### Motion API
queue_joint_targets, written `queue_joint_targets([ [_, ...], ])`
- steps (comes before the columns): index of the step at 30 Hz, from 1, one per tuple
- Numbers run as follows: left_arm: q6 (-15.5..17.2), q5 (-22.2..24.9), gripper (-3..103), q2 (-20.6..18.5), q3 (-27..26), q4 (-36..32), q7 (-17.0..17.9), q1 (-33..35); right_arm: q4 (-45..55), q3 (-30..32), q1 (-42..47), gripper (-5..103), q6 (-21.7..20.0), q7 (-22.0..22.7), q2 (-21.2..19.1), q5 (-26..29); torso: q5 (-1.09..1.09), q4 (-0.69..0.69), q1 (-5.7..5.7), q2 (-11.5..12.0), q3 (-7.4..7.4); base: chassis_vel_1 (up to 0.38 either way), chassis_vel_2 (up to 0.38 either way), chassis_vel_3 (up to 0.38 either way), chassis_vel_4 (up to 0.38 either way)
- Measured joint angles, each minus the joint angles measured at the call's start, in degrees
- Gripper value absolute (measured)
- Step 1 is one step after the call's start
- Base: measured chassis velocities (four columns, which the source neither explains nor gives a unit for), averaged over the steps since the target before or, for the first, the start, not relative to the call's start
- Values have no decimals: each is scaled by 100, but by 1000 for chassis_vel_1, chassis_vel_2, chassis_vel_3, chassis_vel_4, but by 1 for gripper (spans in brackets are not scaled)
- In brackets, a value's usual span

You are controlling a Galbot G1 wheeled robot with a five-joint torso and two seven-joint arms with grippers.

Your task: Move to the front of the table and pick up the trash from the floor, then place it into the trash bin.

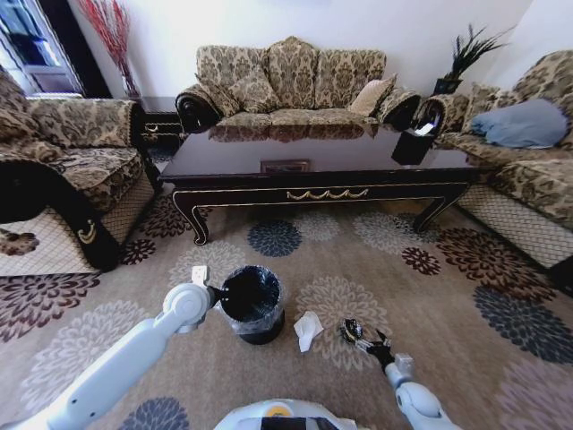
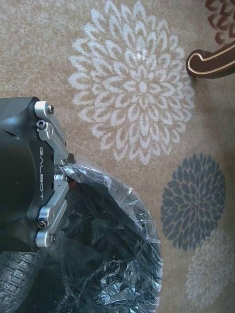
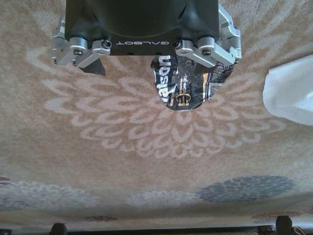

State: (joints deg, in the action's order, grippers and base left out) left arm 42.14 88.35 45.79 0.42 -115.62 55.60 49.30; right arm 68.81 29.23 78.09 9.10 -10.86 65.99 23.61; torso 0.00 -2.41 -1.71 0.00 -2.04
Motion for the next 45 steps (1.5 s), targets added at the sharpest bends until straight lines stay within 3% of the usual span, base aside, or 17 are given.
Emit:
queue_joint_targets([
  [9,0,14,2,-42,-13,-2,3,2,-148,-100,-148,77,30,-19,2,-15,-1,0,0,0,1,0,0,0,0],
  [13,0,20,2,-30,-13,0,3,-12,-131,-103,-141,55,31,-19,-13,-24,-1,0,0,0,1,0,0,0,0],
  [15,0,21,2,-27,-12,1,3,-16,-115,-102,-127,55,31,-18,-14,-28,-1,0,0,0,1,0,0,0,0],
  [19,0,33,2,-13,-3,2,3,-31,-18,-72,-35,33,29,-7,-15,-51,0,0,0,0,0,0,0,0,0],
  [22,0,38,2,-8,0,2,3,-37,17,-57,-7,28,29,-3,-17,-54,0,0,0,0,0,0,0,0,0],
  [28,0,46,2,-9,7,-43,3,-46,260,48,147,3,28,3,-50,-67,0,0,0,0,1,0,0,0,0],
  [45,0,184,2,-150,385,-444,10,-453,2074,741,1267,0,194,33,-375,38,1,0,0,0,1,0,0,0,0],
])
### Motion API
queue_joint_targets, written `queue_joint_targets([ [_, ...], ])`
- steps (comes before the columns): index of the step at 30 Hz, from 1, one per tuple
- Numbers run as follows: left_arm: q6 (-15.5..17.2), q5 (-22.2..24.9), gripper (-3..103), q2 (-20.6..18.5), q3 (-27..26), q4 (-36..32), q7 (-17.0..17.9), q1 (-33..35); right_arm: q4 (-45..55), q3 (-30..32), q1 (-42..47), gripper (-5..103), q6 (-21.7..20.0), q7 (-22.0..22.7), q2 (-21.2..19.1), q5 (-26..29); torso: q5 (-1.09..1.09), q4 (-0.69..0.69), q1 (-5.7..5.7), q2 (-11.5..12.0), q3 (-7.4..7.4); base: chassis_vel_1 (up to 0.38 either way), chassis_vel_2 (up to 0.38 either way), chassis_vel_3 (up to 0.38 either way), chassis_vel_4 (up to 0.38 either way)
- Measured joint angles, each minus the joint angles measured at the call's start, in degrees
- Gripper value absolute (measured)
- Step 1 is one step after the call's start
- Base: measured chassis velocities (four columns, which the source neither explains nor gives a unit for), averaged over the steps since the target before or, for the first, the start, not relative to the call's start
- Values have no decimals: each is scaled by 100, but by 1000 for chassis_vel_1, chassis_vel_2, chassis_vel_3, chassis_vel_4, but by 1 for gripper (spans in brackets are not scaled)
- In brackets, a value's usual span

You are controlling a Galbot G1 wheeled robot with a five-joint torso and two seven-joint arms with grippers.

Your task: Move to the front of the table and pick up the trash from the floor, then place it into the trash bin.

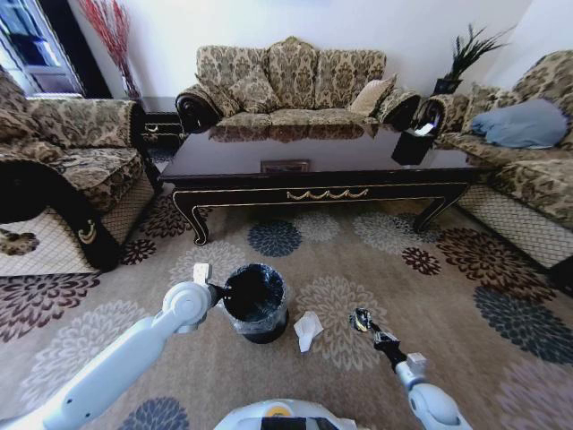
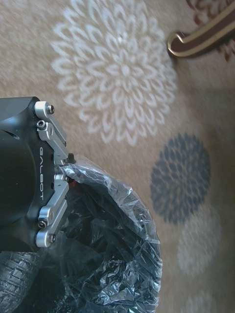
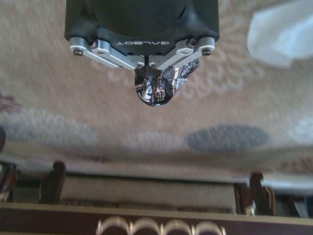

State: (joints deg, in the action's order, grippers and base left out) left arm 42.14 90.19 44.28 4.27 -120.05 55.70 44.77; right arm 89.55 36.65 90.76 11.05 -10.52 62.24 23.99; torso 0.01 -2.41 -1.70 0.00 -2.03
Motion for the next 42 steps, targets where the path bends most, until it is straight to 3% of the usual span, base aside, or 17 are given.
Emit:
queue_joint_targets([
  [4,0,-10,2,41,598,99,21,-506,823,256,397,0,5,30,26,178,0,0,0,0,0,0,0,0,0],
  [7,0,-28,2,336,1212,285,114,-931,1609,488,804,0,-6,71,124,236,-2,0,0,0,-1,0,0,0,0],
  [18,0,203,2,1147,2342,698,406,-1978,3389,1168,1641,0,-27,176,349,375,0,-1,0,0,-1,0,0,0,0],
  [33,0,516,2,2304,2946,1639,672,-2956,4367,1301,2163,0,9,217,678,314,0,1,0,0,-1,0,0,0,0],
  [42,-1,574,2,2814,3235,1904,769,-3090,4286,872,2207,0,134,163,908,-308,-1,0,0,0,0,0,0,0,0],
])
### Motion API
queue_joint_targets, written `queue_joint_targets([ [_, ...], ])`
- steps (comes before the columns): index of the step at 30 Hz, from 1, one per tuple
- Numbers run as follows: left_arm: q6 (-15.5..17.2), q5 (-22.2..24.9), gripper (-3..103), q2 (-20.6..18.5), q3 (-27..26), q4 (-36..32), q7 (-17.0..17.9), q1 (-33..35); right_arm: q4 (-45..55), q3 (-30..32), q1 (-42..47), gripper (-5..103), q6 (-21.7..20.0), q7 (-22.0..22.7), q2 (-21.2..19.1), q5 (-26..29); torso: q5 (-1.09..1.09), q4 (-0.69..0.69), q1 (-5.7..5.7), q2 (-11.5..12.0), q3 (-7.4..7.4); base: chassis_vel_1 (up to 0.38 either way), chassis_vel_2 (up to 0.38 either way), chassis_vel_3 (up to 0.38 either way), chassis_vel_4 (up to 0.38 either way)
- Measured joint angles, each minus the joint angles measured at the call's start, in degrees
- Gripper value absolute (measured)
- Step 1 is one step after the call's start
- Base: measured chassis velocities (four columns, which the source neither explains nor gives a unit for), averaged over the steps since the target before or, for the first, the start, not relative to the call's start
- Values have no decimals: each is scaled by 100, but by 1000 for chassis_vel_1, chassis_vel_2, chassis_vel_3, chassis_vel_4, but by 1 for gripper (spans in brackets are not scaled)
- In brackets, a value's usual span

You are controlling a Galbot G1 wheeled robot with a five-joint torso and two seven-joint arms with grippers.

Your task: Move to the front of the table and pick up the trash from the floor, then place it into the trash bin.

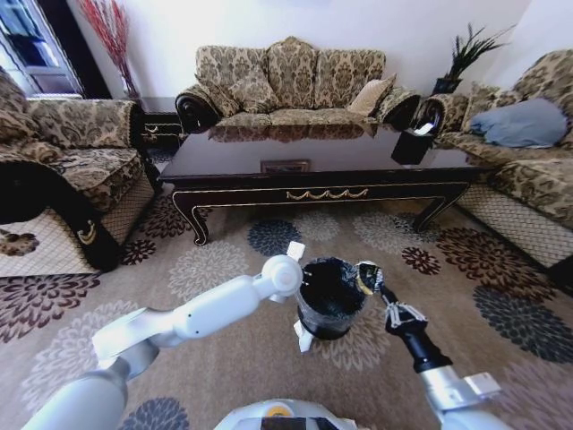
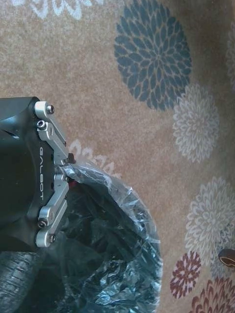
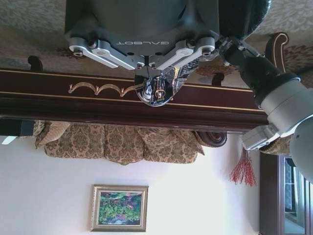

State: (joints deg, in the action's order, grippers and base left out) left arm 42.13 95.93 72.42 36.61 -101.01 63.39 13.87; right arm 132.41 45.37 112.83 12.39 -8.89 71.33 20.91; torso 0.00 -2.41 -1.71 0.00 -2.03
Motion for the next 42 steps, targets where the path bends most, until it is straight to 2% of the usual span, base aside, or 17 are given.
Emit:
queue_joint_targets([
  [16,0,32,2,141,80,64,51,-101,-167,-229,130,0,131,-73,64,-496,0,1,0,0,0,0,0,0,0],
  [17,0,31,2,142,74,72,52,-82,-174,-244,157,5,147,-80,66,-535,0,1,0,0,0,0,0,0,0],
  [19,0,30,2,141,69,78,52,-64,-181,-259,177,5,159,-86,69,-567,0,0,0,0,0,0,0,0,0],
  [23,0,21,2,119,33,78,63,-11,-190,-274,213,27,187,-87,94,-630,0,0,0,0,0,0,0,0,0],
  [26,0,13,2,89,4,62,74,10,-176,-266,239,32,191,-84,94,-631,0,0,0,0,0,0,0,0,0],
  [28,0,10,2,38,-39,40,82,27,-133,-255,257,43,192,-83,91,-618,0,0,0,0,0,0,0,0,0],
  [29,0,10,2,38,-39,40,82,27,-133,-255,257,43,192,-83,91,-618,0,0,0,0,0,0,0,0,0],
  [32,0,9,2,-153,-119,-35,86,13,-76,-228,207,60,170,-56,91,-523,-2,-1,0,0,0,0,0,0,0],
  [33,0,9,2,-153,-119,-35,86,13,-76,-228,207,60,170,-56,91,-523,-2,-1,0,0,0,0,0,0,0],
  [34,0,24,2,-268,-148,-61,78,-24,-71,-197,155,65,138,-31,86,-425,-2,-2,0,0,0,0,0,0,0],
  [35,0,44,2,-381,-200,-83,76,-63,-72,-148,85,65,85,9,65,-247,-1,-1,0,0,0,0,0,0,0],
  [37,0,96,2,-650,-350,-125,46,-120,-102,-33,-86,75,-56,72,-22,182,-1,1,0,0,0,0,0,0,0],
  [38,0,96,2,-650,-350,-125,46,-120,-102,-33,-86,75,-56,72,-22,182,-1,1,0,0,0,0,0,0,0],
  [40,0,135,2,-883,-515,-187,-4,-122,-179,62,-227,86,-167,99,-151,488,-2,0,0,0,-1,0,0,0,0],
  [41,0,149,2,-1093,-691,-270,-46,-57,-288,133,-370,91,-270,107,-343,729,-1,0,0,0,0,0,0,0,0],
  [42,0,149,2,-1093,-691,-270,-46,-57,-288,133,-370,91,-270,107,-343,729,-1,0,0,0,0,0,0,0,0],
])
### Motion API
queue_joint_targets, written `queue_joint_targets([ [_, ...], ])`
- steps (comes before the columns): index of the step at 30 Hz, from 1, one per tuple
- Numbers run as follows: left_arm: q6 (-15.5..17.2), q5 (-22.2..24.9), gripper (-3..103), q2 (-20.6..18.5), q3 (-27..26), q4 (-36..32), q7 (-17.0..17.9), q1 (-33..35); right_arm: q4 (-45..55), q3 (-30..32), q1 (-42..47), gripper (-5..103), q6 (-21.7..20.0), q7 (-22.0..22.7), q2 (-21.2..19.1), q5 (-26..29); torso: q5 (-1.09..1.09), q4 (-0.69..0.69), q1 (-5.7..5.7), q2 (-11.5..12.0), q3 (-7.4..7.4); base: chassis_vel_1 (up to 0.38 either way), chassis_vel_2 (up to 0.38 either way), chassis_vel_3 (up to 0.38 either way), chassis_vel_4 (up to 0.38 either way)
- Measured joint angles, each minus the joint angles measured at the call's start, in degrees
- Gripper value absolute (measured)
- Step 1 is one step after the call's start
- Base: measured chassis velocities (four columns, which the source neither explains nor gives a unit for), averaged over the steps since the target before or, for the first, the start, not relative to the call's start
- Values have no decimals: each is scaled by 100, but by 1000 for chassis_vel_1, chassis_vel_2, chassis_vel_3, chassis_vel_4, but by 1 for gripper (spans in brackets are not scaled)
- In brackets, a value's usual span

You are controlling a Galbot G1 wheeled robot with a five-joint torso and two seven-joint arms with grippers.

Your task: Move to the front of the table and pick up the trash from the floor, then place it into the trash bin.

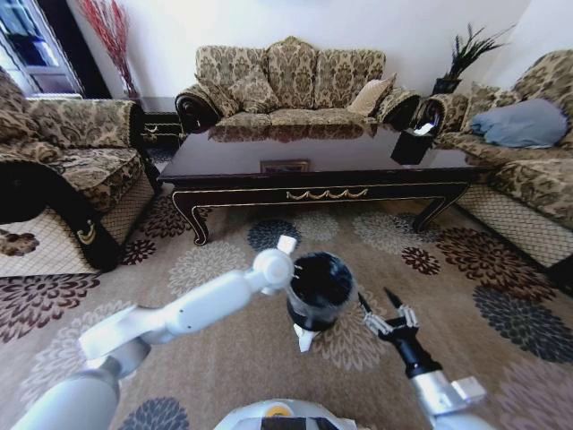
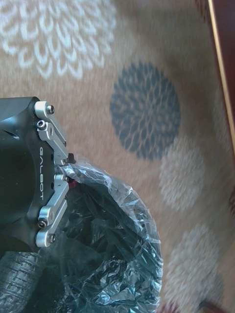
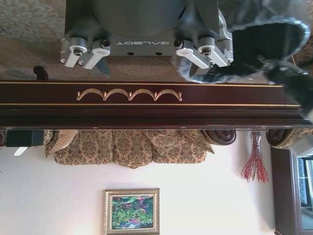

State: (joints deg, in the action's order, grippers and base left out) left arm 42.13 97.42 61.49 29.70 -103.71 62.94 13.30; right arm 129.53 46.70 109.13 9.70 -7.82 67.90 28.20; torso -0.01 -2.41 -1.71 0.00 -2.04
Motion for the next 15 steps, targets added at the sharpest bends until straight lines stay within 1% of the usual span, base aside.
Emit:
queue_joint_targets([
  [1,0,-1,2,-145,-119,-70,-26,88,-94,26,-79,96,-46,-2,-161,113,1,1,0,0,0,0,0,0,0],
  [2,0,-8,2,-350,-304,-184,-84,258,-250,36,-175,98,-88,-20,-424,211,0,0,0,0,0,0,0,0,0],
  [3,0,-8,2,-350,-304,-184,-84,258,-250,36,-175,98,-88,-20,-424,211,0,0,0,0,0,0,0,0,0],
  [4,0,-39,2,-546,-506,-289,-167,456,-401,18,-253,100,-112,-45,-666,262,-1,0,0,0,0,0,0,0,0],
  [5,0,-111,2,-820,-762,-416,-259,731,-590,-40,-344,100,-133,-83,-928,284,0,-2,0,0,0,0,0,0,0],
  [6,0,-168,2,-1020,-937,-498,-333,922,-733,-82,-409,100,-146,-124,-1111,287,-1,2,0,0,0,0,0,0,0],
  [7,0,-168,2,-1020,-937,-498,-333,922,-733,-82,-409,100,-146,-124,-1111,287,-1,2,0,0,0,0,0,0,0],
  [8,0,-204,2,-1174,-1072,-559,-397,1056,-849,-121,-471,100,-157,-162,-1250,288,-1,0,0,0,-1,0,0,0,0],
  [9,1,-251,2,-1471,-1356,-681,-497,1316,-1059,-192,-590,100,-181,-228,-1484,295,-1,2,0,0,0,0,0,0,0],
  [10,1,-270,2,-1620,-1539,-730,-544,1467,-1172,-237,-662,100,-200,-264,-1618,307,0,3,0,0,0,0,0,0,0],
  [11,1,-289,2,-1791,-1831,-811,-606,1693,-1314,-294,-750,100,-212,-309,-1783,322,0,4,0,0,0,0,0,0,0],
  [12,1,-289,2,-1791,-1831,-811,-606,1693,-1314,-294,-750,100,-212,-309,-1783,322,0,4,0,0,0,0,0,0,0],
  [14,1,-296,2,-1980,-2266,-919,-697,1984,-1557,-371,-850,100,-217,-406,-2047,344,-1,8,0,0,0,0,0,0,0],
  [15,1,-322,2,-2045,-2423,-940,-770,2086,-1672,-370,-835,100,-213,-466,-2145,344,1,5,0,0,0,0,0,0,0],
])
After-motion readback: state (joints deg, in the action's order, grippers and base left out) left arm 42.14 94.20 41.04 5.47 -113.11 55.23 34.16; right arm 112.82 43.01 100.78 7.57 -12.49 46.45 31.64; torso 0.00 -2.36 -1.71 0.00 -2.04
